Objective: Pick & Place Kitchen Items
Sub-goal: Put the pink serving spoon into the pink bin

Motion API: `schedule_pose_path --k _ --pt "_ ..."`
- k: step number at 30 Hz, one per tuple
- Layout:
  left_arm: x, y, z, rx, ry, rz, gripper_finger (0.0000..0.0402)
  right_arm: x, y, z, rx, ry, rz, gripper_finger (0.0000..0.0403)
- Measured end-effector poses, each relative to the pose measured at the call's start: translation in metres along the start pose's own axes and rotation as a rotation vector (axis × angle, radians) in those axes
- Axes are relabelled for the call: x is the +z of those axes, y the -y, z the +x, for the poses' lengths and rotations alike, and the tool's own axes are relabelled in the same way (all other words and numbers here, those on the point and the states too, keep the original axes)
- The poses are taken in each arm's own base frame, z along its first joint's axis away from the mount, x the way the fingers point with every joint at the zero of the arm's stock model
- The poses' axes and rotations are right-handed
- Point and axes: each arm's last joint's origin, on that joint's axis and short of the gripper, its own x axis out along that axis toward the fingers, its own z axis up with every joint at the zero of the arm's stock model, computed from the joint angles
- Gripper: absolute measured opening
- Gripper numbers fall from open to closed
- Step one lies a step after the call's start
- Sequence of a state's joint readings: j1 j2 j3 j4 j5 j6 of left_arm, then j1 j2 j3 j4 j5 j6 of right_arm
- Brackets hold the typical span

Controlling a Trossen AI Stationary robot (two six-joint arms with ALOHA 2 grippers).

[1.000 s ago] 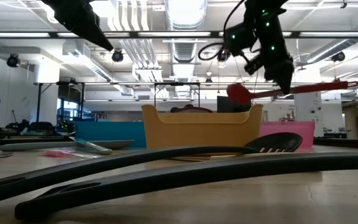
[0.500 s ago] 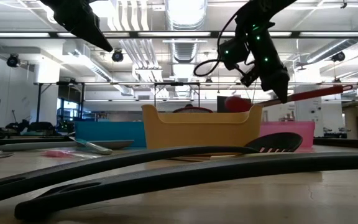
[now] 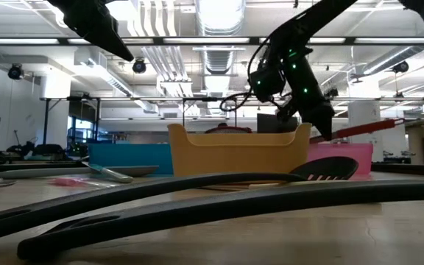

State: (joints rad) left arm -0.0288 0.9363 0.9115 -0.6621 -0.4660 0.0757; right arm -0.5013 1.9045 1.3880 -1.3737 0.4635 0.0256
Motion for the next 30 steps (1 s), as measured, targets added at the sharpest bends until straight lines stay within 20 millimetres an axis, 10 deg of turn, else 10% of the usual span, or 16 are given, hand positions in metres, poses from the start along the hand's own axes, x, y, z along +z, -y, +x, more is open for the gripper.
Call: schedule_pose_path --k 16,30 --pt "0.0 0.0 0.0 0.0 0.0 0.0 0.0135 0.019 -0.004 0.033 0.005 -0.115 -0.057 0.0036" --pt "0.0 0.0 0.0 0.0 0.0 0.0 0.0135 0.018 -0.003 0.029 0.005 -0.086 -0.01 0.0144"
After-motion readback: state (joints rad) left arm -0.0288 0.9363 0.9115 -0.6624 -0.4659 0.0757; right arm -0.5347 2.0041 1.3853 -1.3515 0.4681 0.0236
